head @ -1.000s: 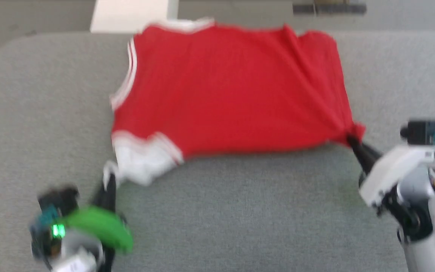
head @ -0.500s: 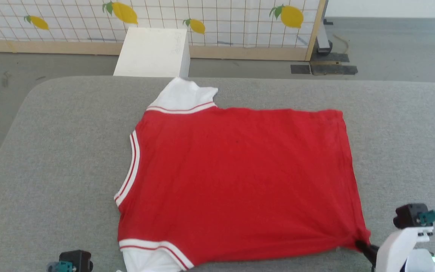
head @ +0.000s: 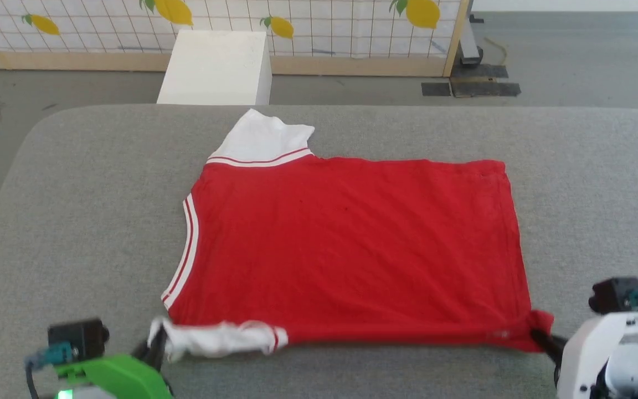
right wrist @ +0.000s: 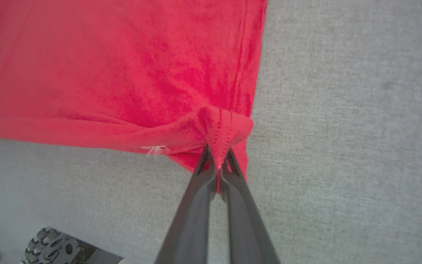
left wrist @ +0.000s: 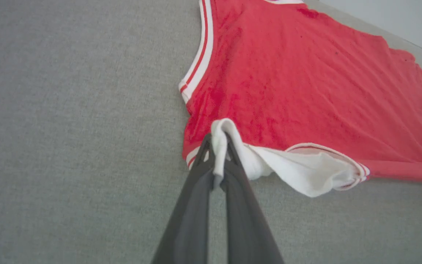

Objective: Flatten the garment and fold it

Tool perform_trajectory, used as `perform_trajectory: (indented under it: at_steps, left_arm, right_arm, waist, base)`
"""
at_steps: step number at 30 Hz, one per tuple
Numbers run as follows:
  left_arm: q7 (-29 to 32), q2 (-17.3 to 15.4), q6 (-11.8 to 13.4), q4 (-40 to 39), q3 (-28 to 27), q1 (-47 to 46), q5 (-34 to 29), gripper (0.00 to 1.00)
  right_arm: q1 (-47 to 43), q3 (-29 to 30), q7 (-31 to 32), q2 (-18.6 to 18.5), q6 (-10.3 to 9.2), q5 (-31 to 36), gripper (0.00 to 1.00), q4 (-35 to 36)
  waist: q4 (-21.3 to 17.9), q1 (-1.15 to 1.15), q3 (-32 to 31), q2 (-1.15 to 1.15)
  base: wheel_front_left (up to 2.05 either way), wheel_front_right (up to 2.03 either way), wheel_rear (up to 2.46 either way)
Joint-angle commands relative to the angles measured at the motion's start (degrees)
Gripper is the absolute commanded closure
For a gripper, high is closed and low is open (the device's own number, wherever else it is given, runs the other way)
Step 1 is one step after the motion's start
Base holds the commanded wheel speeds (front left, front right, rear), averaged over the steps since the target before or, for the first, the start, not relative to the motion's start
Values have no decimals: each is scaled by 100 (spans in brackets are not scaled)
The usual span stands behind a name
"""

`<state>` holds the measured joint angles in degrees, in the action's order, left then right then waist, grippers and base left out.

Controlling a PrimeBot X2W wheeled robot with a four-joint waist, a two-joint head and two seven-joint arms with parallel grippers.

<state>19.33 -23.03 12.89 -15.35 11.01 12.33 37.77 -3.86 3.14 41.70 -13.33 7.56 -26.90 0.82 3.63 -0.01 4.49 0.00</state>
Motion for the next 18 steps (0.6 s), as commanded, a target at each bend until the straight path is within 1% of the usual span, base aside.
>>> perform_trajectory:
  at_steps: [1, 6, 10, 11, 12, 14, 18]
  left_arm:
    - [-189, 29, -97, 10, -47, -325, -54, 100]
    - [-540, 43, -537, 413, 71, -1212, -163, 100]
    - [-859, 122, -767, 856, 100, -1842, -229, 100]
    - [-1040, 165, -925, 1186, 155, -2223, -283, 100]
    - [-1080, 168, -969, 1297, 182, -2331, -313, 100]
    - [-1322, 232, -1155, 1805, 266, -2802, -401, 100]
    - [-1479, 286, -1233, 2324, 304, -3126, -454, 100]
  right_arm:
    - [210, 55, 26, 20, -8, 87, 100, 57]
    - [691, 92, 215, 48, -8, 346, 100, 171]
    - [1068, 97, 404, 119, -8, 549, 100, 203]
    - [1311, 71, 514, 153, -8, 683, 100, 201]
    - [1371, 67, 563, 163, -8, 721, 100, 190]
    - [1597, 12, 813, 180, -8, 865, 100, 133]
    - [1676, -88, 1016, 183, -8, 938, 100, 79]
  waist:
    - [-4, 1, 157, 0]
    - [13, 1, 655, 0]
    - [24, 1, 1070, 0]
    - [28, 1, 1339, 0]
    - [32, 1, 1410, 0]
    - [47, 1, 1714, 0]
    - [58, 1, 1856, 0]
  base:
    - [0, 0, 0]
    - [0, 0, 0]
    - [0, 0, 0]
    - [0, 0, 0]
    - [0, 0, 0]
    - [0, 0, 0]
    - [0, 0, 0]
